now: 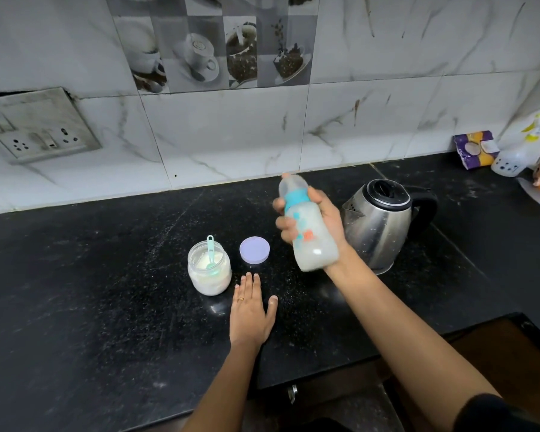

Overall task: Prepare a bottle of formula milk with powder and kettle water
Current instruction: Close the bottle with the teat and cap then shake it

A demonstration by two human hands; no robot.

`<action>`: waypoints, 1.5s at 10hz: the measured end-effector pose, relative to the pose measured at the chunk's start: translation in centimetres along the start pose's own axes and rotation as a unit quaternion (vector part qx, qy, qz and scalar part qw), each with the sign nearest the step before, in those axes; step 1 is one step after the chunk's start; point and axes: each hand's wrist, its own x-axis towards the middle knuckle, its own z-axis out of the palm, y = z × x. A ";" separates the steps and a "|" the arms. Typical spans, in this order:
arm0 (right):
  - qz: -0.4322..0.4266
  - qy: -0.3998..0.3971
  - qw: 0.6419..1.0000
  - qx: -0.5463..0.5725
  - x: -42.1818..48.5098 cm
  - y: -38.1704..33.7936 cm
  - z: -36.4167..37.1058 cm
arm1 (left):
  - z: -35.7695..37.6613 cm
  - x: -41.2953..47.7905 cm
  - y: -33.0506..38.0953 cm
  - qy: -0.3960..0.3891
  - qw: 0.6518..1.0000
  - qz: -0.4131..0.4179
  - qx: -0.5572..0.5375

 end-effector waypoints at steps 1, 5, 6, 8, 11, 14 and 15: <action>-0.017 -0.022 0.999 -0.040 -0.2 0.6 0.2 | 0.0 0.1 0.0 -0.001 1.000 0.002 -0.001; -0.095 0.092 0.991 0.012 -0.4 -0.8 0.6 | 0.0 0.2 -0.1 -0.007 1.000 0.001 0.003; -0.065 0.087 0.994 -0.006 -0.8 -1.2 0.3 | 0.2 0.2 -0.1 -0.007 1.000 0.001 0.003; -0.067 0.128 0.989 -0.036 -1.2 -0.3 -0.7 | 0.4 0.3 -0.2 -0.001 1.000 0.001 0.009; -0.056 0.151 0.987 0.007 -1.3 0.4 -1.0 | 0.3 0.2 -0.1 0.001 1.000 -0.001 0.007; -0.064 0.201 0.977 -0.023 -1.7 -0.3 -0.1 | 0.2 0.1 0.1 0.002 1.000 -0.003 0.006; -0.058 0.239 0.968 -0.044 -1.7 -0.6 -0.1 | 0.1 0.1 0.1 0.005 1.000 -0.003 0.003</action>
